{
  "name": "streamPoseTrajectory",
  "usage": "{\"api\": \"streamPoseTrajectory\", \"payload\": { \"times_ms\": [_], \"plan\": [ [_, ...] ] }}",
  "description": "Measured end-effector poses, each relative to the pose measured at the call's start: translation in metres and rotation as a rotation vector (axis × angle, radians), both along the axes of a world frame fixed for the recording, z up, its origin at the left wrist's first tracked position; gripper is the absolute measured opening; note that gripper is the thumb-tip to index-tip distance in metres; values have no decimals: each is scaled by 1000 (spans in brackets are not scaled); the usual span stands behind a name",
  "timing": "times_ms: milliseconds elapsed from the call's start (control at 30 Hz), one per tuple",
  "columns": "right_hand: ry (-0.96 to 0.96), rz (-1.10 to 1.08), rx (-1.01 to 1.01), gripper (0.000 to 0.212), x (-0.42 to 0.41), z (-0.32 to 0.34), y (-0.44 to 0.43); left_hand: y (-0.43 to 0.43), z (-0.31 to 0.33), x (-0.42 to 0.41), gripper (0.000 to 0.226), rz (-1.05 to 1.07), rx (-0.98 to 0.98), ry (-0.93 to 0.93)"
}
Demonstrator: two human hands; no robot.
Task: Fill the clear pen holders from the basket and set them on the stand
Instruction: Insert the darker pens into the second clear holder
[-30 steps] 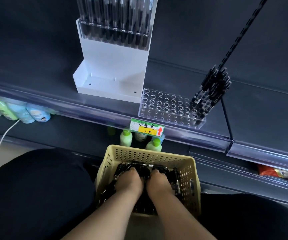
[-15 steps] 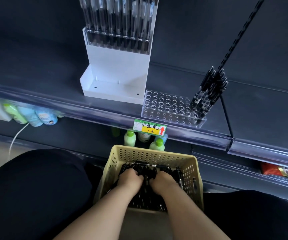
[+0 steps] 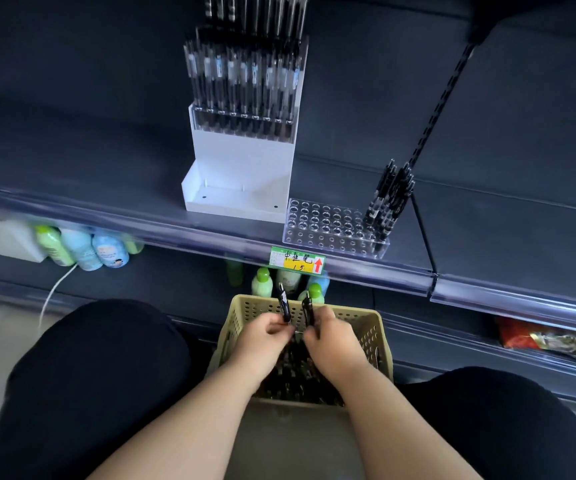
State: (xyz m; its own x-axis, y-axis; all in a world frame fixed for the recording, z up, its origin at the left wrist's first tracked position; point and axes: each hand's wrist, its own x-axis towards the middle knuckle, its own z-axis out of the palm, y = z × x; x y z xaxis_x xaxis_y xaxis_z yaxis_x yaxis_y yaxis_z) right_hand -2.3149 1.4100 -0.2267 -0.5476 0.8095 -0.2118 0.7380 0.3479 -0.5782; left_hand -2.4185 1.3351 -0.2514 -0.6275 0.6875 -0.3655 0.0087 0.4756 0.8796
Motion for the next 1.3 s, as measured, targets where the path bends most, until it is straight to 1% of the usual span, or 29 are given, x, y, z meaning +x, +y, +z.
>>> {"api": "streamPoseTrajectory", "payload": {
  "times_ms": [133,300,367,467,500,633,667,800,833,900,967,1033,1100,1300],
  "plan": [
    [153,-22,72,23,-3,18,1,2,28,1,11,-18,89,83],
    [331,-62,173,16,-7,43,8,13,64,1,14,-29,206,167],
    [419,-81,177,23,-7,58,15,20,77,-2,14,-50,261,196],
    [526,-76,200,41,-6,87,30,30,97,-9,22,-102,346,257],
    [558,-85,213,41,-5,100,35,34,104,-12,23,-109,378,287],
    [721,-107,232,12,-6,154,65,61,140,-25,19,-138,497,331],
    [738,-103,263,10,-8,167,74,71,150,-29,18,-148,520,339],
    [721,-103,459,23,-12,208,108,112,183,-45,19,-183,579,358],
    [707,-115,513,23,-11,212,116,120,185,-47,21,-190,580,374],
    [688,-122,576,15,-8,210,129,131,181,-50,21,-193,564,386],
    [702,-108,577,7,-5,204,138,139,172,-50,20,-199,541,338],
    [700,-90,548,17,-4,198,143,146,163,-48,19,-219,520,270],
    [675,-81,512,21,-3,195,146,150,158,-45,19,-239,527,257],
    [528,-48,456,8,2,184,154,149,142,-36,21,-262,554,221]
  ]
}}
